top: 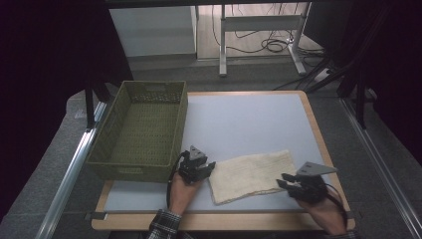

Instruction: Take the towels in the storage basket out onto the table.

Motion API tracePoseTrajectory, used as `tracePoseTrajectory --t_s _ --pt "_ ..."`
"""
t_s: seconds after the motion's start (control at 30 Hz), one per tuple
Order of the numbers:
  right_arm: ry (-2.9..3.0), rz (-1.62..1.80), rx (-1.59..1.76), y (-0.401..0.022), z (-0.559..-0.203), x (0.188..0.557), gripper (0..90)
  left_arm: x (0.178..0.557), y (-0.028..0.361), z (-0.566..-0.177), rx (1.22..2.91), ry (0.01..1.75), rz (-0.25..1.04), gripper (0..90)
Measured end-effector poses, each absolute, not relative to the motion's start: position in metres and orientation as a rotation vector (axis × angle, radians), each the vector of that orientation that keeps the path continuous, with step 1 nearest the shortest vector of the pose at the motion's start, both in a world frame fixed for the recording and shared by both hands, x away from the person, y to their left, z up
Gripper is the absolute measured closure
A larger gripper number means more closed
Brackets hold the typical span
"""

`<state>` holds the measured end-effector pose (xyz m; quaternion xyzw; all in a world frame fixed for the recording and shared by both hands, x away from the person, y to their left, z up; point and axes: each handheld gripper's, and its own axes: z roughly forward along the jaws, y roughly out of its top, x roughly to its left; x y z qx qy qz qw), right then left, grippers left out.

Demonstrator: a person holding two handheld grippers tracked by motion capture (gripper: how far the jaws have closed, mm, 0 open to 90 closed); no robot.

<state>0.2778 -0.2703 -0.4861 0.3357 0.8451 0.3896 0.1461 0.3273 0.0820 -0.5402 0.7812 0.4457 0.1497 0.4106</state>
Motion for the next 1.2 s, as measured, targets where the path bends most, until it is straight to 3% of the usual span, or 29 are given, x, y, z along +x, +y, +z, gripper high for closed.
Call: tracePoseTrajectory --t_s 0.37,0.73,0.8,1.0,1.2 --pt "2.680 1.236 0.700 -0.158 -0.512 0.270 63.9 0.317 0.086 -0.542 1.941 1.142 0.407 62.5" --pt "2.765 1.186 0.604 -0.108 -0.532 0.264 60.0 0.320 0.082 -0.543 1.997 1.185 0.411 65.6" --pt "2.755 1.176 0.601 -0.106 -0.532 0.263 61.7 0.321 0.082 -0.543 2.000 1.178 0.402 68.7" --pt "2.686 1.056 0.560 -0.101 -0.530 0.256 83.1 0.323 0.079 -0.542 2.020 1.154 0.373 85.3" --pt "2.683 1.079 0.572 -0.105 -0.526 0.256 86.0 0.324 0.078 -0.539 1.993 1.135 0.393 87.1"
